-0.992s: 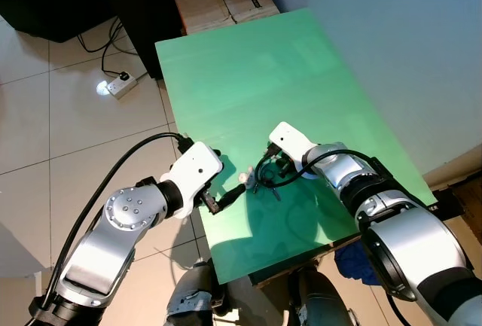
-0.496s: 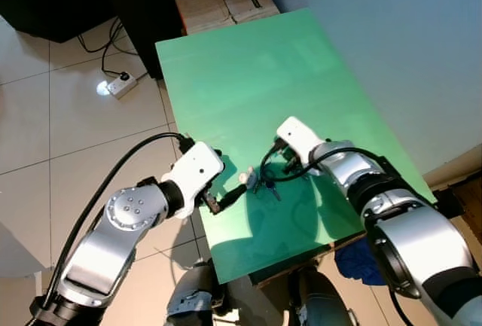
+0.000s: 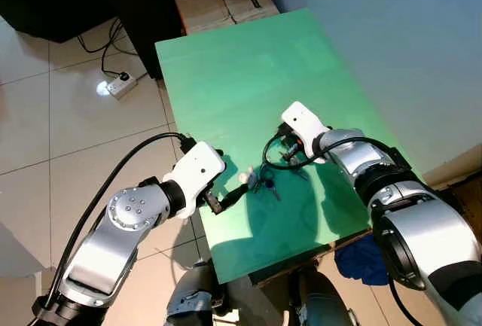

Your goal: Hang keys on a hook

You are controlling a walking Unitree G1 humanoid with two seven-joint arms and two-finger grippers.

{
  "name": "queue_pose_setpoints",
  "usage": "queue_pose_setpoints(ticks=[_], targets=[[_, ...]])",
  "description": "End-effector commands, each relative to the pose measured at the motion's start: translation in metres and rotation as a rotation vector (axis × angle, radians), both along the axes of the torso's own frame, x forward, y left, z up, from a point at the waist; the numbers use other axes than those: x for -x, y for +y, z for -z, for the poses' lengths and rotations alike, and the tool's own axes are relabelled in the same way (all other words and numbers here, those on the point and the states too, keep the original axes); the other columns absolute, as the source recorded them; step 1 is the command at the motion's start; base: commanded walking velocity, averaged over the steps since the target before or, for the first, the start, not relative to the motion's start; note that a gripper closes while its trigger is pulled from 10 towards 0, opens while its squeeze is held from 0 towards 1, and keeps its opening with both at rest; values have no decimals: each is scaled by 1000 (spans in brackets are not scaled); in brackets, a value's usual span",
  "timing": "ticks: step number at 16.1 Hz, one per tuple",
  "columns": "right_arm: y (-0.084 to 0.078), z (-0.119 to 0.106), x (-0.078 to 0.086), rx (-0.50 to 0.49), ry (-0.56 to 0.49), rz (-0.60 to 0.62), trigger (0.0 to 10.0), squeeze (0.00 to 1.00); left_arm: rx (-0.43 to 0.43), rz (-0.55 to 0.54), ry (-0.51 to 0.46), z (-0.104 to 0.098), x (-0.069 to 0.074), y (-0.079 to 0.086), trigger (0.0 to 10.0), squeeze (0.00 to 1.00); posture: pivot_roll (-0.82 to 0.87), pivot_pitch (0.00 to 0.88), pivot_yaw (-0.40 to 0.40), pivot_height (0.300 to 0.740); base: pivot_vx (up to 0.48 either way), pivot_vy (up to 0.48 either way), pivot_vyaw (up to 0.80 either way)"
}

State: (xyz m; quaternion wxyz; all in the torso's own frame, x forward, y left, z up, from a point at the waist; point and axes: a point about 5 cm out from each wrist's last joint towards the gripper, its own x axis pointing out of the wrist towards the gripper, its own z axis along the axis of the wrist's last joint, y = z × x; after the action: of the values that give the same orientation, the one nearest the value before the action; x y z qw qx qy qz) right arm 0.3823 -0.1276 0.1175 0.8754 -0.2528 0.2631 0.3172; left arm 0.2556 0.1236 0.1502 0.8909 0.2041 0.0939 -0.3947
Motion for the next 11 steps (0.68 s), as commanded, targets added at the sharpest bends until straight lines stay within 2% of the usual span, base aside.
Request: queue_pose_setpoints(ticks=[1,6,11], targets=[[-5,1,2,28,64,-34,10000,1000,-10,9,6,3,2,-2,10000,0,-55,307,50,718,0,0,0],[-11,-2,5,47,147,-82,10000,1000,-7,14,3,3,1,-3,10000,0,-63,306,51,718,0,0,0],[-6,-1,5,26,176,-78,10000,1000,-6,20,3,2,0,-2,10000,0,-60,307,54,718,0,0,0]])
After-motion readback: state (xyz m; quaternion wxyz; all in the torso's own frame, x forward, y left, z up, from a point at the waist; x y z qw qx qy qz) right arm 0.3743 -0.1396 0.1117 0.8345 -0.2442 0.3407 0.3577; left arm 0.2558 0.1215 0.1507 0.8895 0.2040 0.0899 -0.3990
